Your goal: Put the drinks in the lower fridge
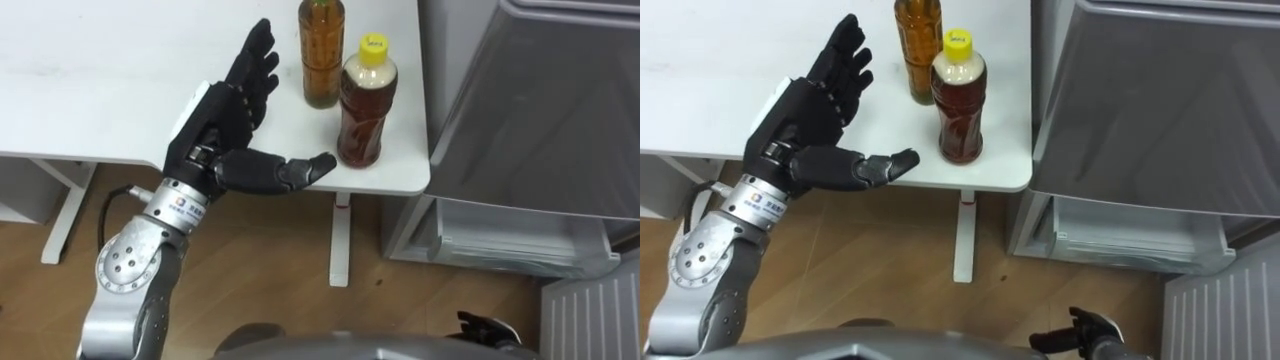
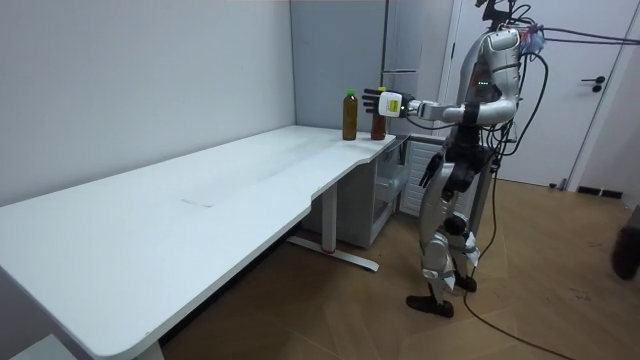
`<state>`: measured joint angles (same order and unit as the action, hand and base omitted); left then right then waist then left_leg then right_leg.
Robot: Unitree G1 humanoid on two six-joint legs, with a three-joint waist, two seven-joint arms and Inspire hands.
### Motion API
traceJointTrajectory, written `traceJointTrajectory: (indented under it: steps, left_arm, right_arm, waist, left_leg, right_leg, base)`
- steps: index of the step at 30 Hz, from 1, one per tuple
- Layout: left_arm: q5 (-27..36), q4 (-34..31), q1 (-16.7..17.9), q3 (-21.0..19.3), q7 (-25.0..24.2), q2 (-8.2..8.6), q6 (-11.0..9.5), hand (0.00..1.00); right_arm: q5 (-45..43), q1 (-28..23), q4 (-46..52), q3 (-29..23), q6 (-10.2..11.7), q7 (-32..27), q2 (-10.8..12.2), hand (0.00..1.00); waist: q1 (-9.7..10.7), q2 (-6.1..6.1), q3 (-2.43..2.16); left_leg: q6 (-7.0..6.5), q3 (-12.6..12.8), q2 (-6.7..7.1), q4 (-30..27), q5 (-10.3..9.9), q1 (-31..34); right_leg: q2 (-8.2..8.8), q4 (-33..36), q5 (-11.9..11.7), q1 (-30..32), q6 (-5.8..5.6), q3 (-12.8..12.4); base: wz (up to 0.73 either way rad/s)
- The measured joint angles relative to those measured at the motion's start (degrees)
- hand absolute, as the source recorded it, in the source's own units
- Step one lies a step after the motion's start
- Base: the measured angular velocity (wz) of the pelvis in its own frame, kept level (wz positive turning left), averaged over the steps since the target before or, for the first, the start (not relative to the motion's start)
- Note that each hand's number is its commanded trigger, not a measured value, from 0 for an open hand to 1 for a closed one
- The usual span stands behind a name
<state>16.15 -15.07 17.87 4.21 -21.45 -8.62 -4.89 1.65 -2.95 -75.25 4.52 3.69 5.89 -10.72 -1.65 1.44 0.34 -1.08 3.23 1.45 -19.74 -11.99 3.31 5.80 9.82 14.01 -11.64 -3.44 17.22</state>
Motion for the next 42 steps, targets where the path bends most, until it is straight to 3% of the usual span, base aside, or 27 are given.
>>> traceJointTrajectory:
  steps: [10, 22, 36, 42]
  left_arm:
    - [-0.04, 0.47, -0.12, 1.69, 0.12, 0.23, 0.57, 0.0]
    - [-0.01, 0.61, -0.42, 1.71, -0.07, 0.18, 0.85, 0.0]
    - [-0.02, 3.69, -0.52, 3.95, 1.27, 0.19, 0.97, 0.0]
    - [-0.09, 6.18, -3.06, 3.93, 2.59, 0.27, 0.97, 0.0]
  right_arm:
    - [0.02, 0.04, 0.04, 0.54, -0.03, -0.87, 0.02, 0.0]
    - [-0.02, 0.57, 0.04, 0.48, -0.07, -1.79, 0.06, 0.0]
    - [0.08, 0.28, 0.19, 0.86, -0.03, -2.74, -0.05, 0.0]
    - [0.01, 0.26, 0.17, 0.88, 0.0, -2.71, 0.07, 0.0]
  waist:
    - [0.74, 0.0, 0.05]
    - [2.73, 0.04, 0.48]
    - [3.33, -0.63, 0.26]
    - [3.57, -0.29, 0.33]
  left_leg:
    - [-0.01, 0.44, -0.17, 0.44, -0.01, -0.23]
    - [0.01, 1.78, -0.67, 0.46, -0.06, -0.73]
    - [0.02, 2.35, -0.88, 1.07, -0.05, -0.91]
    - [0.03, 2.53, -0.88, 1.32, -0.03, -1.0]
  right_leg:
    - [-0.04, -0.03, -0.03, 0.03, 0.05, -0.43]
    - [-0.14, -0.02, -0.15, 0.34, 0.2, -1.52]
    - [-0.32, 0.04, -0.22, 0.64, 0.3, -2.76]
    - [-0.32, -0.03, -0.22, 0.68, 0.3, -2.91]
  base:
    - [-0.01]
    - [-0.05]
    - [-0.02]
    - [0.0]
